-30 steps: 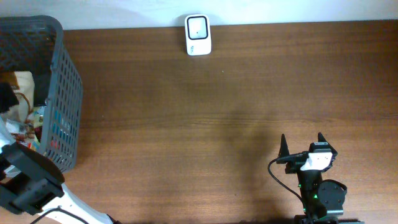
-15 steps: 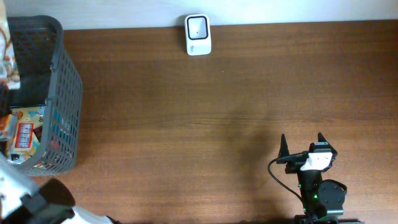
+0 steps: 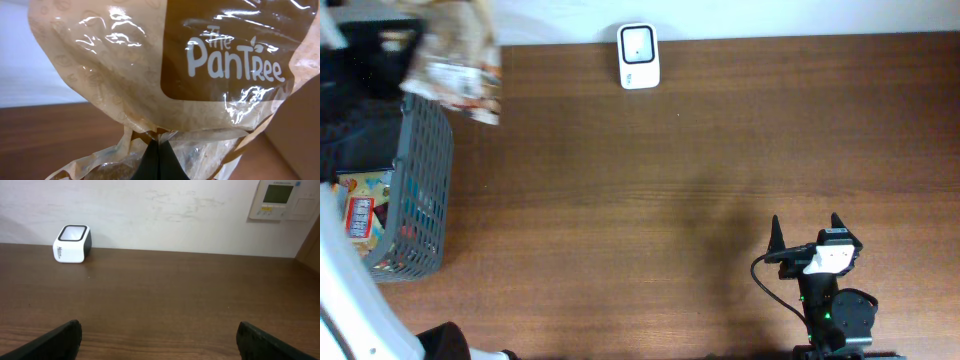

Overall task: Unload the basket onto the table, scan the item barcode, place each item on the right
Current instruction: 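Grasp the brown Pantree bag and lift it out of the basket, then carry the Pantree bag to the table center and release it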

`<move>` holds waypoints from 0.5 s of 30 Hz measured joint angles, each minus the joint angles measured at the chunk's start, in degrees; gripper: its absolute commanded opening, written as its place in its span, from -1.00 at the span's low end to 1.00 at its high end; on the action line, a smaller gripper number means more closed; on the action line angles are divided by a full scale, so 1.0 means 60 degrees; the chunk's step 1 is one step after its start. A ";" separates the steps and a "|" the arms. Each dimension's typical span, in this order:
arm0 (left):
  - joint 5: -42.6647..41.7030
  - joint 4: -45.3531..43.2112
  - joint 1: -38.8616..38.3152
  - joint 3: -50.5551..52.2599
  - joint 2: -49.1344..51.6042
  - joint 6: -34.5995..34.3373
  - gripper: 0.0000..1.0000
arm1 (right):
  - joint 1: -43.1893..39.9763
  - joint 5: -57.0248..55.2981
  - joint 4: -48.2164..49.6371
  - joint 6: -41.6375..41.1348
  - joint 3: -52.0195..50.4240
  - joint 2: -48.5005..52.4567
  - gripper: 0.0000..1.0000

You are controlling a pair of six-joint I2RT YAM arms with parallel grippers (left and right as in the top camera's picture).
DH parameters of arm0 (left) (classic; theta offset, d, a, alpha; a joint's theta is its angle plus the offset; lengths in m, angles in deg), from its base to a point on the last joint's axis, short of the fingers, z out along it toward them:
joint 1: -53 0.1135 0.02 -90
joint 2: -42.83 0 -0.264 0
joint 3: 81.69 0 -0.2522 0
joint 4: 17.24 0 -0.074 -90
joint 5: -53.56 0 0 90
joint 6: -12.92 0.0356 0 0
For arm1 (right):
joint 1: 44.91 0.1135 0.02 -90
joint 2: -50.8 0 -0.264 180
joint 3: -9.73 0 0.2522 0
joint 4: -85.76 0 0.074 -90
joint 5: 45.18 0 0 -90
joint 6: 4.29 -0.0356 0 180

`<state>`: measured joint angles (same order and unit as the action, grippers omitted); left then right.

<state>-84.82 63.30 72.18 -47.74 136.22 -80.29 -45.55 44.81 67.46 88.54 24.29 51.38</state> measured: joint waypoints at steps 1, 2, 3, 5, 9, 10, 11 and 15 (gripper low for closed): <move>-0.0029 0.0000 -0.0415 0.0091 0.0004 -0.0029 -1.00 | 0.0000 -0.0004 0.0000 -0.0004 0.0000 0.0000 0.96; -0.0011 0.0011 -0.0820 0.0208 0.0007 -0.0055 -1.00 | 0.0000 -0.0004 0.0004 0.0000 0.0000 0.0000 0.97; 0.0044 0.0040 -0.1158 0.0321 0.0022 -0.0091 -1.00 | 0.0000 0.0000 0.0000 0.0004 0.0000 0.0000 0.97; 0.0481 0.0109 -0.1996 0.0612 0.0127 -0.0160 -1.00 | 0.0000 0.0000 0.0000 0.0004 0.0000 0.0000 0.97; 0.2160 0.0153 -0.3424 0.1286 0.0550 -0.0918 -1.00 | 0.0000 -0.0004 0.0004 -0.0004 0.0000 0.0000 0.97; 0.2648 0.0168 -0.3763 0.1461 0.0710 -0.1235 -1.00 | 0.0000 0.0000 0.0000 0.0004 0.0000 0.0000 0.97; 0.3187 0.0157 -0.4135 0.1661 0.0885 -0.1643 -1.00 | 0.0000 -0.0004 0.0000 0.0000 0.0000 0.0000 0.97; 0.4728 0.0164 -0.5329 0.2371 0.1657 -0.3162 -1.00 | 0.0000 -0.0004 0.0000 0.0004 0.0000 0.0000 0.97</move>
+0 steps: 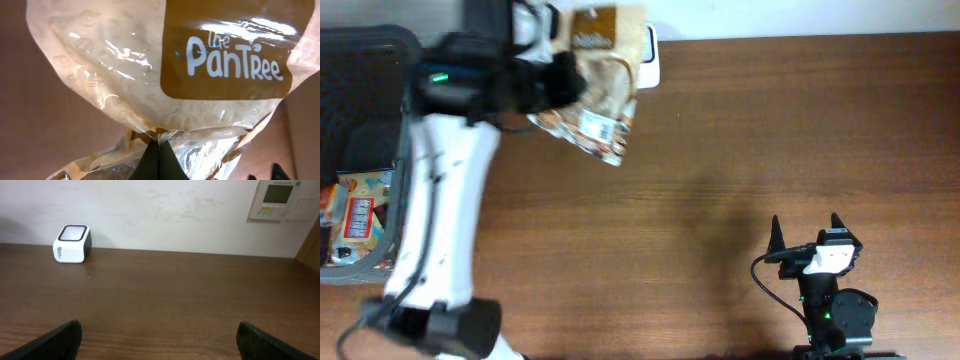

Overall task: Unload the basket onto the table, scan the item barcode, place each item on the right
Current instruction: 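Carry the Pantree bag to the table center and release it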

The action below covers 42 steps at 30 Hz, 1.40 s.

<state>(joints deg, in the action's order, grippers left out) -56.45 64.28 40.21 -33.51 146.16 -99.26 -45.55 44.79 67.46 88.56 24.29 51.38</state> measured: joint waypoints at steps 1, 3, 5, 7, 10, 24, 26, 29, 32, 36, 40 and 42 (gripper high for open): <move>0.0280 -0.0007 -0.0273 0.0131 0.0240 -0.0357 -1.00 | 0.0000 0.0000 0.0000 -0.0004 0.0000 0.0000 0.97; 0.0688 -0.0084 -0.0761 0.0295 0.0739 -0.0987 -1.00 | 0.0000 0.0004 0.0004 -0.0007 0.0000 0.0000 0.97; 0.0958 -0.0317 -0.1293 0.0324 0.1439 -0.1523 -1.00 | 0.0000 0.0000 0.0000 0.0000 0.0000 0.0000 0.97; 0.1071 -0.0510 -0.1650 0.0328 0.2011 -0.1807 -1.00 | 0.0000 0.0004 0.0000 0.0000 0.0000 0.0000 0.97; 0.1169 -0.0812 -0.2200 0.0331 0.3064 -0.2200 -1.00 | 0.0000 0.0004 0.0000 -0.0004 0.0000 0.0000 0.97; 0.0867 -0.1858 -0.3679 0.0419 0.4958 -0.2874 -0.33 | 0.0000 0.0004 0.0004 -0.0007 0.0000 0.0000 0.97; 0.0838 -0.2084 -0.3847 0.0419 0.4958 -0.2900 -0.21 | 0.0000 0.0004 0.0000 -0.0004 0.0000 0.0000 0.97; 0.0801 -0.2404 -0.4044 0.0419 0.4958 -0.2932 -0.22 | 0.0000 0.0004 0.0000 -0.0004 0.0000 0.0000 0.97; 0.0798 -0.2390 -0.4029 0.0390 0.4958 -0.2801 -0.21 | 0.0000 0.0004 0.0000 -0.0004 0.0000 0.0000 0.97; 0.0809 -0.1730 -0.3759 -0.0211 0.4958 -0.2007 -0.07 | 0.0000 0.0004 0.0000 0.0004 0.0000 0.0000 0.97; 0.1086 -0.0342 -0.3126 -0.1654 0.4889 -0.0973 -0.04 | 0.0000 0.0004 0.0004 -0.0007 0.0000 0.0000 0.97; 0.1494 0.0557 -0.2772 -0.2342 0.4816 -0.0681 -0.03 | 0.0000 0.0004 0.0004 -0.0007 0.0000 0.0000 0.97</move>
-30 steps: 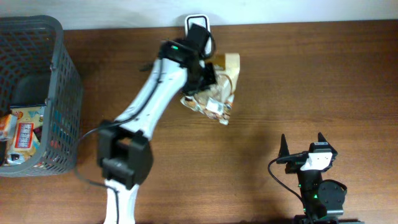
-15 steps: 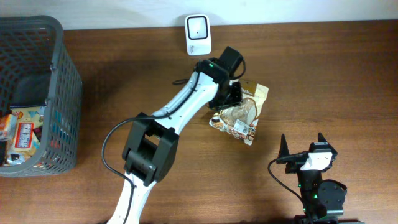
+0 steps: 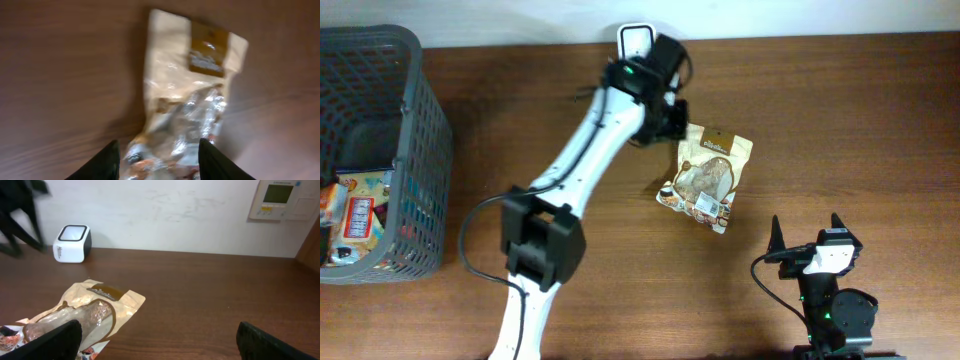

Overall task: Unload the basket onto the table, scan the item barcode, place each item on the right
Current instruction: 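Carry the Pantree bag to the table center and release it, then move the left gripper back into the basket toward the blue bottle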

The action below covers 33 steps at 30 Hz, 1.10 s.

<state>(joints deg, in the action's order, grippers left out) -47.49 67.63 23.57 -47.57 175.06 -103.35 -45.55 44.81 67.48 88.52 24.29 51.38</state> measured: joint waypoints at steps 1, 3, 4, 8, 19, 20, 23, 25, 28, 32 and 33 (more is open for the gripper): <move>0.0277 0.0492 0.0200 -0.0401 -0.0062 0.0131 -0.03 | 0.0000 0.0000 -0.0004 -0.0004 0.0000 0.0000 0.97; 0.0772 0.1286 0.0659 -0.1147 -0.0277 0.0306 -0.01 | 0.0000 0.0000 -0.0004 0.0004 0.0000 0.0000 0.97; 0.1027 0.1847 0.0962 -0.1654 -0.0423 0.0353 0.01 | 0.0000 -0.0004 0.0000 0.0004 0.0000 0.0000 0.97; 0.1468 0.2922 0.2146 -0.3093 -0.1213 0.0546 0.18 | 0.0000 0.0000 -0.0004 -0.0004 0.0000 0.0000 0.97; 0.1923 0.4120 0.6666 -0.3880 -0.3814 0.1220 0.41 | 0.0000 -0.0004 0.0000 0.0004 0.0000 0.0000 0.97; 0.1949 0.4197 0.7023 -0.3887 -0.3854 0.1249 0.45 | 0.0000 0.0000 -0.0004 0.0004 0.0000 0.0000 0.97; 0.1982 0.4240 0.8608 -0.3883 -0.3869 0.1690 0.52 | 0.0000 0.0000 -0.0004 0.0004 0.0000 0.0000 0.97; 0.2029 0.4240 0.9227 -0.3883 -0.3858 0.1902 0.53 | 0.0000 -0.0004 -0.0004 0.0004 0.0000 0.0000 0.97; 0.2200 0.4248 1.0105 -0.3883 -0.3825 0.2164 0.50 | 0.0000 0.0000 -0.0004 0.0000 0.0000 0.0000 0.97; 0.2255 0.4229 1.0681 -0.3355 -0.3803 0.2459 0.49 | 0.0000 -0.0004 -0.0004 0.0004 0.0000 0.0000 0.97; 0.2284 0.4229 1.0724 -0.2973 -0.3803 0.2535 0.50 | 0.0000 -0.0004 0.0000 0.0004 0.0000 0.0000 0.97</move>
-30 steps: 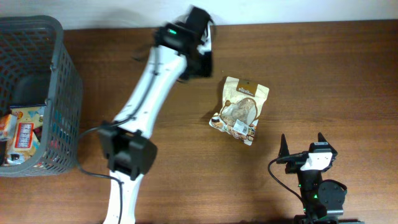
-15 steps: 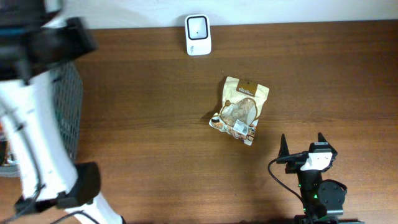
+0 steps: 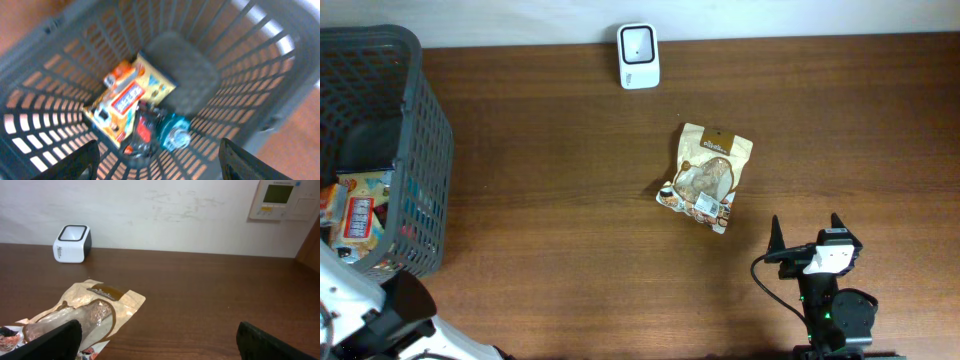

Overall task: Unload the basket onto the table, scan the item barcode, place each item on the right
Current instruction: 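Move the left gripper back into the basket toward the blue bottle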

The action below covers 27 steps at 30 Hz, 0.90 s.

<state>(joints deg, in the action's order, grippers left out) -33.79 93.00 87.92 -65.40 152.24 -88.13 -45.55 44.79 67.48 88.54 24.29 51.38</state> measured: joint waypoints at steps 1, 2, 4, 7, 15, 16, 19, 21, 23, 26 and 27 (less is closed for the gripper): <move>-0.0004 -0.0011 0.0011 0.0357 0.0000 0.0062 0.50 | 0.0000 0.0000 -0.0004 0.0000 0.0000 0.0000 0.97; -0.0004 -0.0040 0.0007 0.0725 0.0011 0.0131 0.50 | 0.0000 0.0004 -0.0004 0.0004 0.0000 0.0000 0.97; -0.0007 -0.0255 0.0000 0.1632 0.0022 0.0262 0.51 | 0.0000 0.0000 0.0000 0.0004 0.0000 0.0000 0.97; -0.0044 -0.0962 0.0000 0.3067 0.0135 0.0597 0.54 | 0.0000 0.0004 -0.0004 0.0000 0.0000 0.0000 0.97; -0.0943 -0.2721 0.0000 0.5595 0.0200 0.2044 0.61 | 0.0000 0.0000 0.0000 -0.0004 0.0000 0.0000 0.97; -0.0987 -0.2779 0.0000 0.5730 0.0204 0.2120 0.61 | 0.0000 0.0004 -0.0004 0.0004 0.0000 0.0000 0.97; -0.1122 -0.2918 0.0000 0.6255 0.0208 0.2328 0.59 | 0.0000 0.0000 -0.0004 0.0004 0.0000 0.0000 0.97; -0.1177 -0.2958 -0.0004 0.6448 0.0226 0.2397 0.53 | 0.0000 0.0000 -0.0004 -0.0004 0.0000 0.0000 0.97; -0.1206 -0.2947 -0.0004 0.6674 0.0306 0.2452 0.40 | 0.0000 0.0000 -0.0004 -0.0004 0.0000 0.0000 0.97; -0.1424 -0.2943 -0.0004 0.6859 0.0554 0.2488 0.36 | 0.0000 0.0004 -0.0004 -0.0007 0.0000 0.0000 0.97; -0.1381 -0.2943 -0.0015 0.6878 0.0576 0.2492 0.36 | 0.0000 0.0004 -0.0004 0.0000 0.0000 0.0000 0.97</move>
<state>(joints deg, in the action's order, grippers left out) -42.07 75.34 87.83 -24.14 155.69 -73.18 -45.55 44.81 67.46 88.54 24.29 51.38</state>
